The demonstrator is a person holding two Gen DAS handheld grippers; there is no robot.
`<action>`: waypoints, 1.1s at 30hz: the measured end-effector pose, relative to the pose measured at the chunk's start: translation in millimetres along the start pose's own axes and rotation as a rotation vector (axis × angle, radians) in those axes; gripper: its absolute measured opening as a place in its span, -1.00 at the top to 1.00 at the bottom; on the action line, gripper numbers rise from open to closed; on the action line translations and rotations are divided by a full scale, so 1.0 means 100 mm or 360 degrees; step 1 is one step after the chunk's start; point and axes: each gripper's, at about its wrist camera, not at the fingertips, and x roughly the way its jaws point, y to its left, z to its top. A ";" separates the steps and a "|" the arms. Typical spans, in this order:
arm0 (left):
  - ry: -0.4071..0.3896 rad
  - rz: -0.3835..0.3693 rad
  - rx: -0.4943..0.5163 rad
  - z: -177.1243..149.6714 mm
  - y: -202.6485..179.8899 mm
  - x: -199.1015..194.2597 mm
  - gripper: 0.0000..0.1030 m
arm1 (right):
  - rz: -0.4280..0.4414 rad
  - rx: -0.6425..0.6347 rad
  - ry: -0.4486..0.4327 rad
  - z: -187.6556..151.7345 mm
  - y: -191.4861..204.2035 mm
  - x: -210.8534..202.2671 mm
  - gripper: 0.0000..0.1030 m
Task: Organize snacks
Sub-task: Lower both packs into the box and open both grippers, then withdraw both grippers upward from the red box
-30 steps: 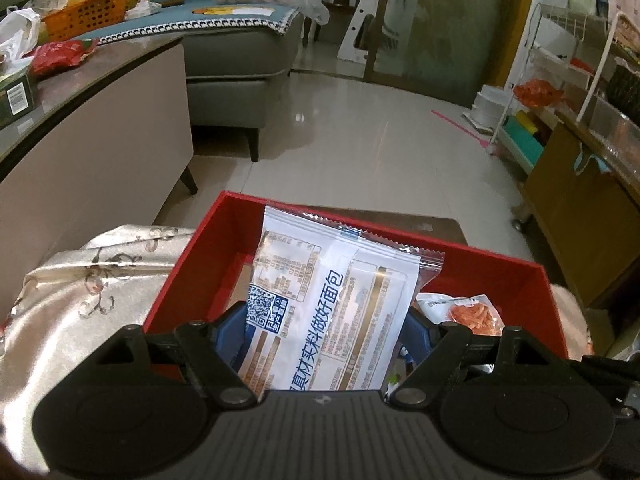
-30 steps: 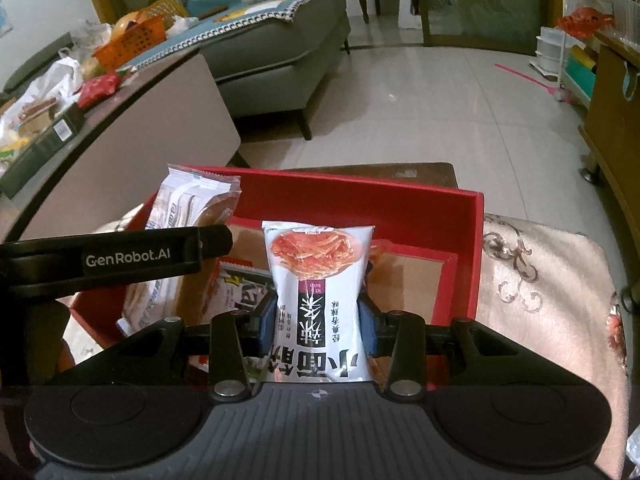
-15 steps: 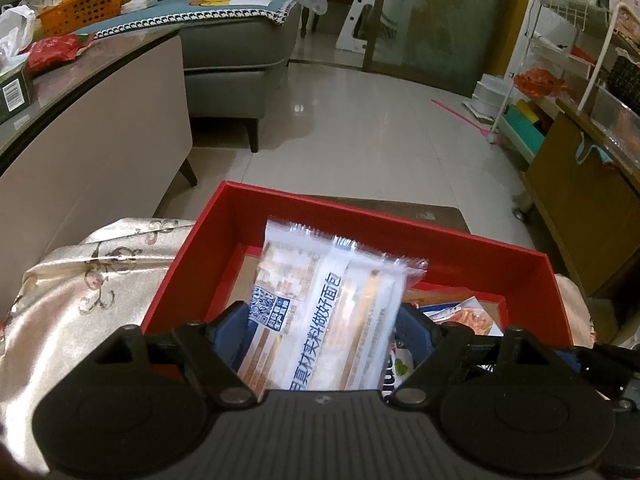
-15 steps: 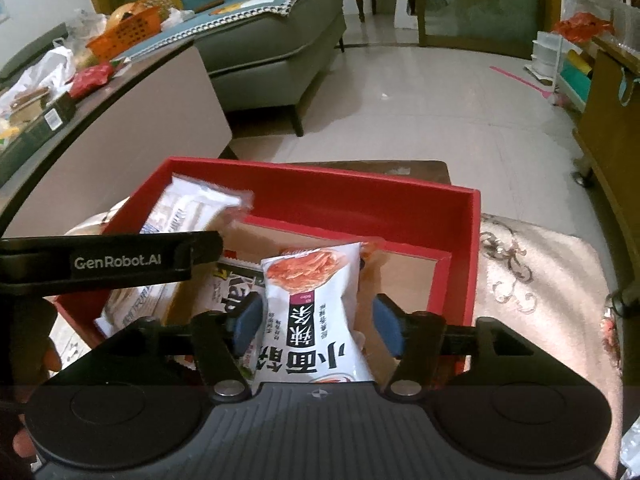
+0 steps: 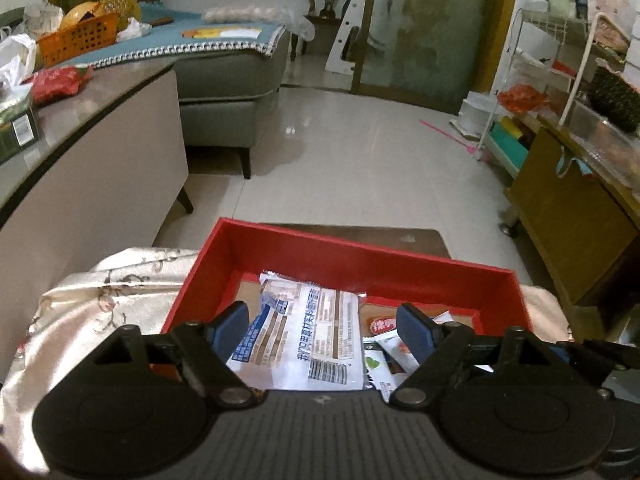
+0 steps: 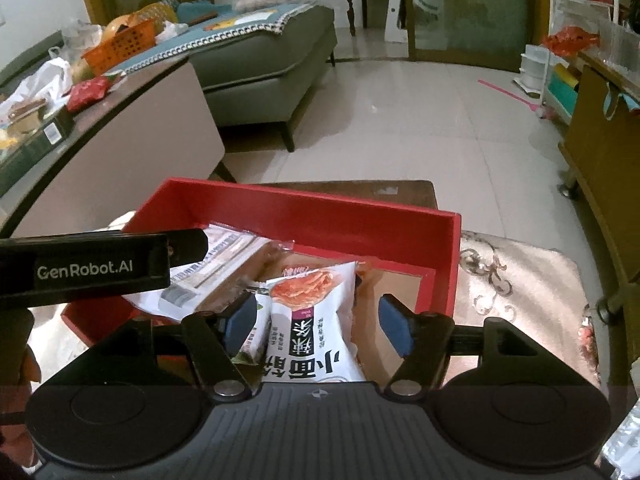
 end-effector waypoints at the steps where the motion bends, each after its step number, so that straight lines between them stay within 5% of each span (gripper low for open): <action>1: -0.0010 -0.0006 0.0003 0.01 0.00 -0.04 -0.46 | 0.0002 0.0000 -0.0005 0.00 0.01 -0.03 -0.45; 17: -0.0144 -0.0100 0.0086 -0.10 -0.09 -0.72 -0.49 | 0.0006 0.0007 -0.0145 -0.05 0.08 -0.75 -0.49; 33: -0.0133 -0.0150 0.0216 -0.38 -0.26 -1.07 -0.50 | -0.0031 0.0004 -0.0104 -0.44 0.01 -1.16 -0.54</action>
